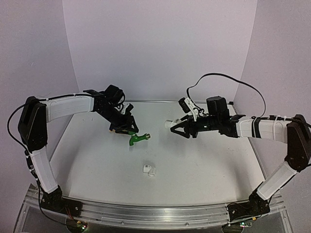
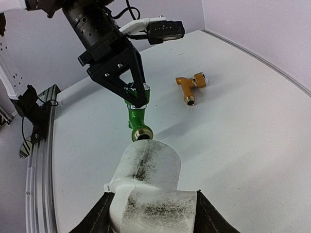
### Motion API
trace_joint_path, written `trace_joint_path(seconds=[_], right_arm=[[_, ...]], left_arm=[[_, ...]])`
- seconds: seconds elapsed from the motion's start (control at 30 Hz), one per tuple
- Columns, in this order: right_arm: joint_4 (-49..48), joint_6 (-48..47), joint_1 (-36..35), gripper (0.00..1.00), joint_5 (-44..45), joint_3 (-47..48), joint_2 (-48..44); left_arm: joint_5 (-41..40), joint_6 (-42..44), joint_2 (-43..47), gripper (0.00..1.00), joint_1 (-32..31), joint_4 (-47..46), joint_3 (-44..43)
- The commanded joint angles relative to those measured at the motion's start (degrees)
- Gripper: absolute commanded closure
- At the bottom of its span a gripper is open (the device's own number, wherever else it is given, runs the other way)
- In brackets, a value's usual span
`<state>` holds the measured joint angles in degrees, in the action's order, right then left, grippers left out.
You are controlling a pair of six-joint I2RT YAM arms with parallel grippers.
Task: Install the water faucets
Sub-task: Place the water faucet at the center of the board.
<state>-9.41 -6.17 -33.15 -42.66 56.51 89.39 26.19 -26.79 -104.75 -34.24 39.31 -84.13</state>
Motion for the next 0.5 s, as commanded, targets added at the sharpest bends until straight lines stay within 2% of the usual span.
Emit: trace_joint_path(seconds=[0.0, 0.1, 0.3, 0.37, 0.4, 0.43, 0.47], right_arm=[[0.0, -4.8, 0.1, 1.00, 1.1, 1.3, -2.6], [-2.7, -2.6, 0.0, 1.00, 1.0, 0.7, -1.6], [-5.3, -1.0, -0.5, 1.00, 2.1, -1.0, -2.2], [-5.3, -1.0, -0.7, 1.00, 2.6, -1.6, -2.6], [-5.3, -1.0, -0.7, 1.00, 2.8, -2.0, -2.9], [-5.4, -1.0, -0.8, 1.00, 3.0, -2.5, -3.2], [-5.6, -0.9, -0.8, 1.00, 3.1, -2.9, -3.4]], left_arm=[[-5.0, 0.9, -4.6, 0.95, 0.0, 4.5, 0.1], [-2.7, 1.1, -10.7, 0.87, -0.1, 4.6, -2.8], [-6.2, 2.9, -19.0, 0.63, -0.1, 5.6, -9.5], [-7.0, 2.9, -19.2, 0.49, -0.2, 4.8, -9.9], [-8.3, 2.8, -18.6, 0.33, -0.4, 3.9, -9.5], [-10.0, 2.5, -17.5, 0.22, -0.4, 3.1, -8.7], [-11.7, 2.3, -16.2, 0.17, -0.4, 2.5, -7.8]])
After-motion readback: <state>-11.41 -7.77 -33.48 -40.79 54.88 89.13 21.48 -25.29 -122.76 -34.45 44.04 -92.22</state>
